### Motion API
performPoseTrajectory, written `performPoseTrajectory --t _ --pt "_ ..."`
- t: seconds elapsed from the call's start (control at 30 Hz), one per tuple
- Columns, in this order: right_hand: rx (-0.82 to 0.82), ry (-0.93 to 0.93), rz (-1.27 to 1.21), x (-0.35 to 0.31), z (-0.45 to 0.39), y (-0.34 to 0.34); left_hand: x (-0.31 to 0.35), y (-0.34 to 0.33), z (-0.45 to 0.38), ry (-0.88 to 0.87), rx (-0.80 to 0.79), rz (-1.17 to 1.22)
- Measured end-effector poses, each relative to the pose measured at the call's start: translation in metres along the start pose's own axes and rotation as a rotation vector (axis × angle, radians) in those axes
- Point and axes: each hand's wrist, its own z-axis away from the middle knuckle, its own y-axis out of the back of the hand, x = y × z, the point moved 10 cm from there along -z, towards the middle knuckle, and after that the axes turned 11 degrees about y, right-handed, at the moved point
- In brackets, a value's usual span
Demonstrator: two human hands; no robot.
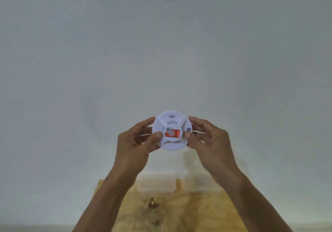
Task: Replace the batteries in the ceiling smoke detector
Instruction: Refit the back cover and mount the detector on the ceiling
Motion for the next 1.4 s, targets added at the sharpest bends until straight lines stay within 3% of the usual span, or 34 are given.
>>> performPoseTrajectory --t 0.3,0.67,1.03,1.4 --pt "0.094 0.262 0.011 -0.123 -0.078 0.006 0.137 -0.012 -0.026 -0.234 0.009 0.066" --pt "0.191 0.418 0.012 -0.201 -0.168 0.006 0.248 -0.022 -0.078 -0.403 -0.007 0.117" --pt "0.244 0.484 0.01 -0.23 -0.24 -0.012 0.302 -0.016 -0.133 -0.473 0.079 0.117" --pt "0.251 0.518 0.042 -0.234 -0.26 -0.011 0.309 -0.023 -0.15 -0.458 0.078 0.127"
